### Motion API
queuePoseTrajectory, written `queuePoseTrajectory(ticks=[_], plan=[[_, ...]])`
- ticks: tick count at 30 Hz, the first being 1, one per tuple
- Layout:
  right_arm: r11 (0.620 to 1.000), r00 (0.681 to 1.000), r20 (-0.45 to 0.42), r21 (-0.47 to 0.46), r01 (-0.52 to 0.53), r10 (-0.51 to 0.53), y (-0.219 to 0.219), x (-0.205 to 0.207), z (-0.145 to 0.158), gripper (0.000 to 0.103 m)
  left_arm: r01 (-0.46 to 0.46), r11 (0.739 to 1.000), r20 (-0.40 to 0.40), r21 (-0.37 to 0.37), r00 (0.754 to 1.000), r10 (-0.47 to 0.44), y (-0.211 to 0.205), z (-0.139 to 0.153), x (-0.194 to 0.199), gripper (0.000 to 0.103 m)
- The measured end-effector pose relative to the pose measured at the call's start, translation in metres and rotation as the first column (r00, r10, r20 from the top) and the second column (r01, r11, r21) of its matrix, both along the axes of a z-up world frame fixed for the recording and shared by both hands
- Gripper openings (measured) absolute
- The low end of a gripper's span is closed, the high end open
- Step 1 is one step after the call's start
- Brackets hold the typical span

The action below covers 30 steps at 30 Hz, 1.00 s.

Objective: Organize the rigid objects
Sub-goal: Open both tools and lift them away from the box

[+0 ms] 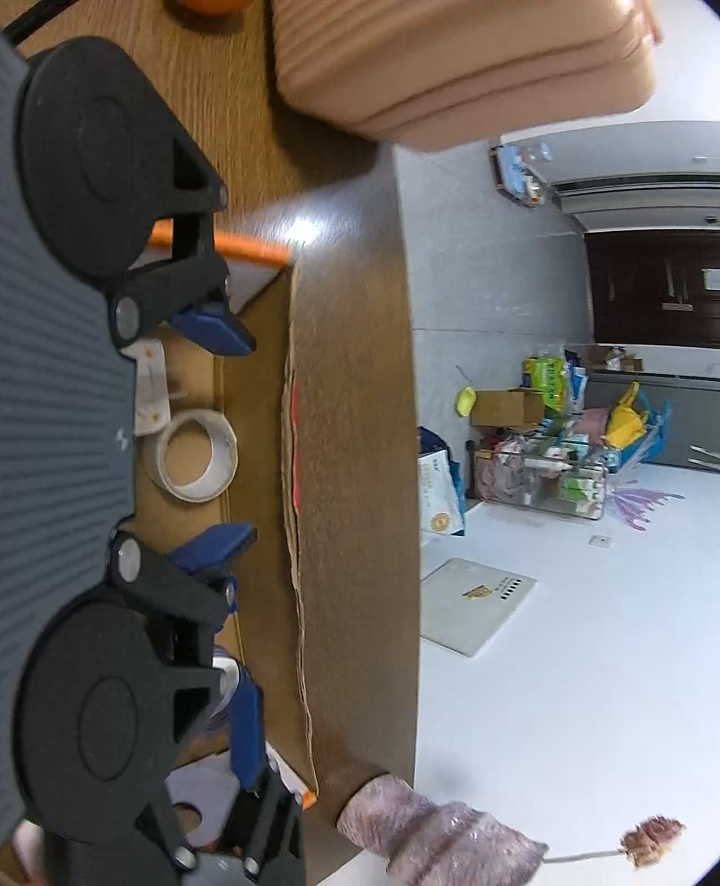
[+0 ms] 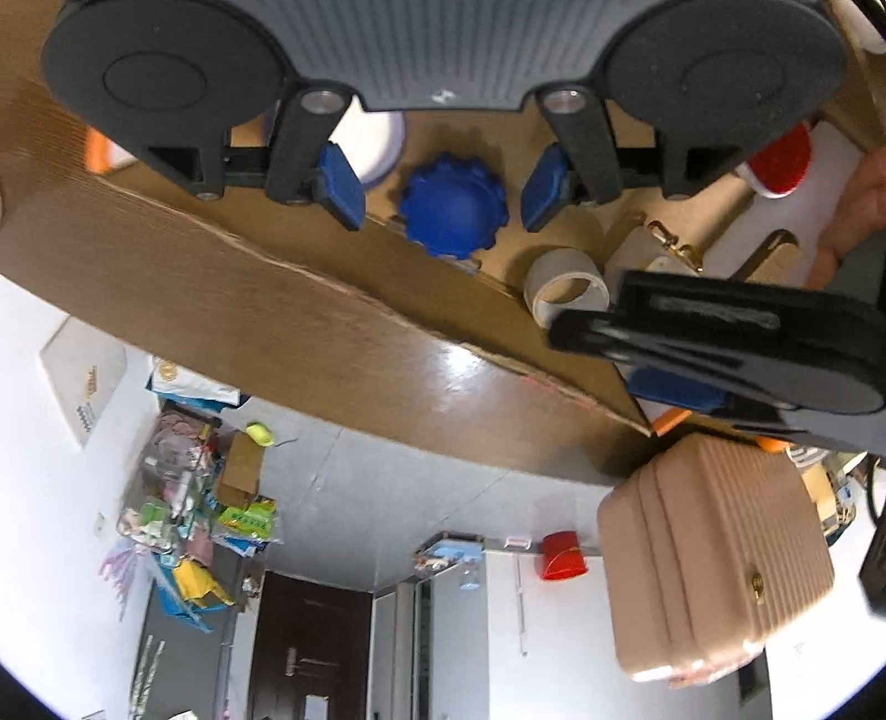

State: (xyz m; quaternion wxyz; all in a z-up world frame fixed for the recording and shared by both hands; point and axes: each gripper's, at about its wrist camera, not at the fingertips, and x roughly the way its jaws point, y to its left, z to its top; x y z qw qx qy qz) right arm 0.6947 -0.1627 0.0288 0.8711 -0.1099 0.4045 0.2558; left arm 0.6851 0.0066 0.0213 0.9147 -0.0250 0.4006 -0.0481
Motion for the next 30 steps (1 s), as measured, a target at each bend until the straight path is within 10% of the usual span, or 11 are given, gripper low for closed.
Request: queuePoseTrajectory(ticks=[18,30], plan=[[0.974,0.951,0.214,0.098,0.206,-0.223,-0.078,-0.214,0.117,0.07,-0.043,0.997,0.296,0.064,0.955,0.022,0.022,0.135,-0.199,0.091],[0.967,0.829,0.504,0.19,0.168,-0.243,-0.069,-0.415,0.093,0.082,-0.067,0.997,0.515,0.034,0.857,0.04,0.013,0.116,-0.393,0.102]])
